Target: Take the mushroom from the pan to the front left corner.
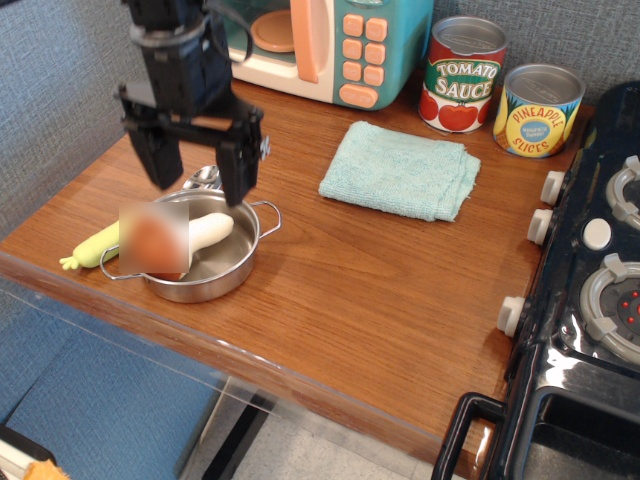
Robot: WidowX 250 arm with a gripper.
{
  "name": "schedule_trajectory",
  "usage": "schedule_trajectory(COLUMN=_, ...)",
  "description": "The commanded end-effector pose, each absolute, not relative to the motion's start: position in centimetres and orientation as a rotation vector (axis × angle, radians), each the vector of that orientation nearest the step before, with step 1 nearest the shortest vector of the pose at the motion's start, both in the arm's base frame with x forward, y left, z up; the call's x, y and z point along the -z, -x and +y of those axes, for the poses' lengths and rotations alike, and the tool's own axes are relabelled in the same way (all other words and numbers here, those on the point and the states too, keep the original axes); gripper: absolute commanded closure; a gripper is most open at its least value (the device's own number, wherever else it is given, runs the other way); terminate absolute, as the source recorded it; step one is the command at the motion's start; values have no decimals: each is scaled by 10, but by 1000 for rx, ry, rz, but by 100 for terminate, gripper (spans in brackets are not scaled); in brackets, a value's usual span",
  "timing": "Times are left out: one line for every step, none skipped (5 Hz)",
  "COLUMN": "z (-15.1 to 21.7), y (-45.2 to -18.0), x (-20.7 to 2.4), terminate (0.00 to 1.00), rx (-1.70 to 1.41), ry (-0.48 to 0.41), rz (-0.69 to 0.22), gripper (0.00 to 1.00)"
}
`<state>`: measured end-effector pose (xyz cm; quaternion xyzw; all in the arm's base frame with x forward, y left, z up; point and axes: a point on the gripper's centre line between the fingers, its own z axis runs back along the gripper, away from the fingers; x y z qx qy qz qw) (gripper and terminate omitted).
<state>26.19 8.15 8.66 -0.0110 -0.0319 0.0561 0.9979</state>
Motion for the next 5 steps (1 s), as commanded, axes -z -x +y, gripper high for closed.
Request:
schedule_trajectory(z=102, y=-255, x=-75, terminate=0, rx=-190, ry=-26, rz=-33, gripper=0)
schedule_trajectory(z=108, y=-255, x=-64, terminate=0, rx=-225, ry=-38, rz=7, gripper=0)
schedule_trajectory(z=111, y=-256, x=-55, terminate=0, rx=-246, ry=-41, rz=30, gripper=0)
schedule_trajectory(z=113, y=-255, x=-49, terminate=0, rx=-276, ry=-52, rz=46, gripper=0)
schedule_trajectory(z=113, y=-255, x=-45, terminate=0, rx=-290, ry=-50, rz=47, gripper=0)
